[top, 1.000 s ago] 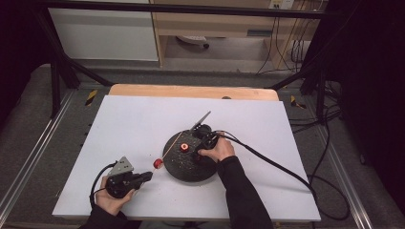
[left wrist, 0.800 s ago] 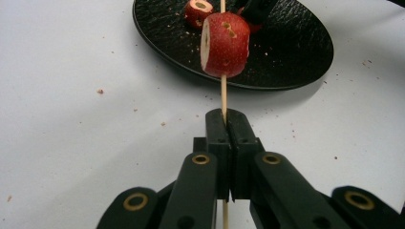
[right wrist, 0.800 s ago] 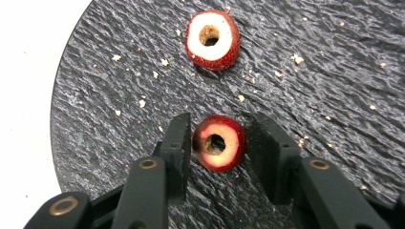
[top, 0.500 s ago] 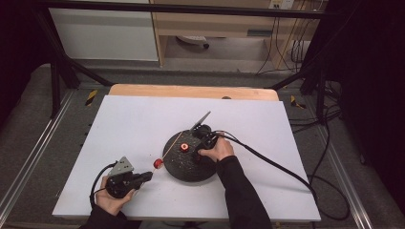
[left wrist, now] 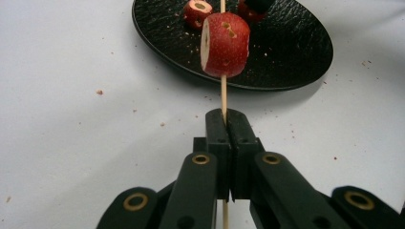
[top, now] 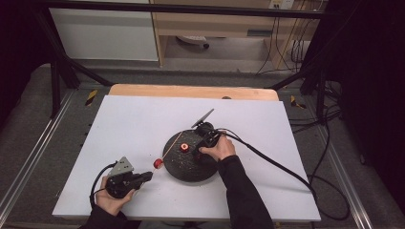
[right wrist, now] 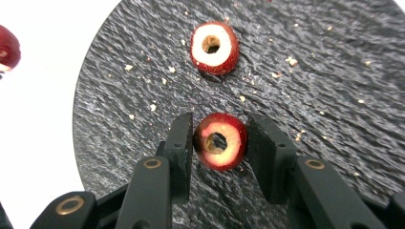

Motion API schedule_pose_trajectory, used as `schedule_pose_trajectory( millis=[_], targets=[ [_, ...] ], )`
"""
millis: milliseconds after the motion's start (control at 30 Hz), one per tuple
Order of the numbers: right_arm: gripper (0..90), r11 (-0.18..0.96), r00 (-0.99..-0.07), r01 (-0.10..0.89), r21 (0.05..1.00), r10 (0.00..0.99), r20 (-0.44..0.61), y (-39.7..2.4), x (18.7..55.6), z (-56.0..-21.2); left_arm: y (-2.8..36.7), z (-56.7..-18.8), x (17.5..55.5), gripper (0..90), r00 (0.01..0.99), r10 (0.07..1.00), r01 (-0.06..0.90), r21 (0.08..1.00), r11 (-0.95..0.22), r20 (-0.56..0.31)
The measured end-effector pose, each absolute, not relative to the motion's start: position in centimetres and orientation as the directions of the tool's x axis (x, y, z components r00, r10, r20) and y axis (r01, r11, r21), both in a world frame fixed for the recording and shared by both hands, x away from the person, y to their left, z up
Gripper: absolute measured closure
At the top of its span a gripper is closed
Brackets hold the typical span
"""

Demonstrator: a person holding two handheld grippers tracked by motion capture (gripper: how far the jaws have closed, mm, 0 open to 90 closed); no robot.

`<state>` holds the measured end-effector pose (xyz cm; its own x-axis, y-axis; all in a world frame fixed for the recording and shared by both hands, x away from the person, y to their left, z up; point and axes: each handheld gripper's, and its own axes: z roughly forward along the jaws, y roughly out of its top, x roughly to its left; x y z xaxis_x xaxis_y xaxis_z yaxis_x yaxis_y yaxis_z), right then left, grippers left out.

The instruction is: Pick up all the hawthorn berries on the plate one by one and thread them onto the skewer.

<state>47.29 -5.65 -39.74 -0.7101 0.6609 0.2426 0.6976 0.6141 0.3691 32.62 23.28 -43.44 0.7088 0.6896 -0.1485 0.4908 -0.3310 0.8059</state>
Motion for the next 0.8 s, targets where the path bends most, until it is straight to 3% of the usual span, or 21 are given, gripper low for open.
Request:
schedule_pose_trajectory(
  millis=[567, 800],
  targets=[
    [63.3, 0.53, -0.692, 0.701, 0.477, 0.666, 0.277, -7.2, 45.8, -37.5, 23.1, -43.4, 32.5, 89.0, 0.709, 0.69, 0.485, 0.811, -0.328, -0.145],
    [63.3, 0.411, -0.66, 0.708, 0.574, 0.675, 0.331, -8.5, 44.5, -37.8, 22.9, -43.4, 32.4, 89.0, 0.71, 0.689, 0.482, 0.812, -0.329, -0.142]
  ],
)
